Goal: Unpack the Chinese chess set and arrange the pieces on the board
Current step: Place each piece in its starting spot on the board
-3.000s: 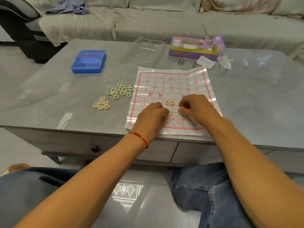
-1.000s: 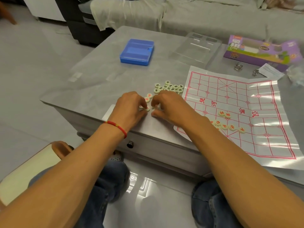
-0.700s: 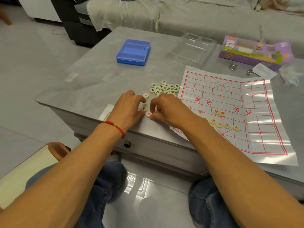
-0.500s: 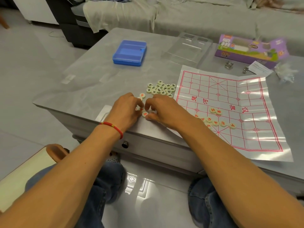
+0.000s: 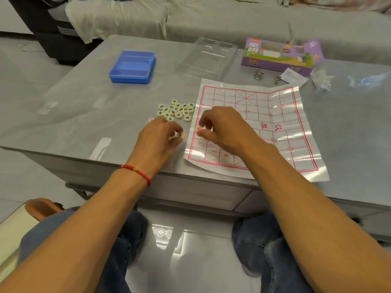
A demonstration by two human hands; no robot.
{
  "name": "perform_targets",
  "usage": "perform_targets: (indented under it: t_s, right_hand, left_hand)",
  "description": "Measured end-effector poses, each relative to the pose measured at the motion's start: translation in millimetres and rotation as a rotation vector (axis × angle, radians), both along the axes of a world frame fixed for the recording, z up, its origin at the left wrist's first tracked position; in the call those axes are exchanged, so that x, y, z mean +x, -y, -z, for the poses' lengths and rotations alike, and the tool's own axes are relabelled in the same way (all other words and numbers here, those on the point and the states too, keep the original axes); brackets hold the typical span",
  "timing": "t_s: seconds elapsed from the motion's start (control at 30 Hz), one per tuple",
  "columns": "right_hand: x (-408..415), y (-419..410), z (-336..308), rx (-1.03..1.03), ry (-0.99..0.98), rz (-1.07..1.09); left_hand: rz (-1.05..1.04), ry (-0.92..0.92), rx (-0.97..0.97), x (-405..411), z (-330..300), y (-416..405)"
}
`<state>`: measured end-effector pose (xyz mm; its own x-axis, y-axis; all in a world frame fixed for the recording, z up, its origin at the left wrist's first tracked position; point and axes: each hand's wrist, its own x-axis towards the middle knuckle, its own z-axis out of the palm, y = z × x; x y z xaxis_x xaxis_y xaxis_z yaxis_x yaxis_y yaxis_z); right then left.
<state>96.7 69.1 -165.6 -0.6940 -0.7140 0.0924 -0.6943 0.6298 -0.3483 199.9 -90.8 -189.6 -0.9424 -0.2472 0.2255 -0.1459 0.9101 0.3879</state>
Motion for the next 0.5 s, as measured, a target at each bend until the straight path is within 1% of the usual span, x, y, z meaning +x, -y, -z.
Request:
perform_targets:
  t_s: [0.13, 0.2, 0.27, 0.37, 0.5]
  right_hand:
    - [-18.9, -82.7, -1.4, 0.015, 0.106, 0.275]
    - [-24.2, -117.2, 2.6, 0.029, 0.132, 0.39]
    - [-25.6, -141.7, 8.2, 0.029, 0.162, 0.464]
    - [-23.8, -159.7, 17.8, 0.03, 0.196, 0.499]
    - [-24.1, -159.5, 23.8, 0.004, 0.218, 0.48]
  left_hand:
    - [0.162, -0.005, 0.038, -15.6, 4.2, -49.8]
    - [0.18, 0.015, 0.03, -26.8, 8.6, -67.7]
    - [0.156, 0.051, 0.035, -35.1, 12.1, -77.5]
    - [0.128, 0.093, 0.061, -42.3, 14.8, -83.9]
    - [0.126, 0.106, 0.128, -44.6, 12.0, -90.5]
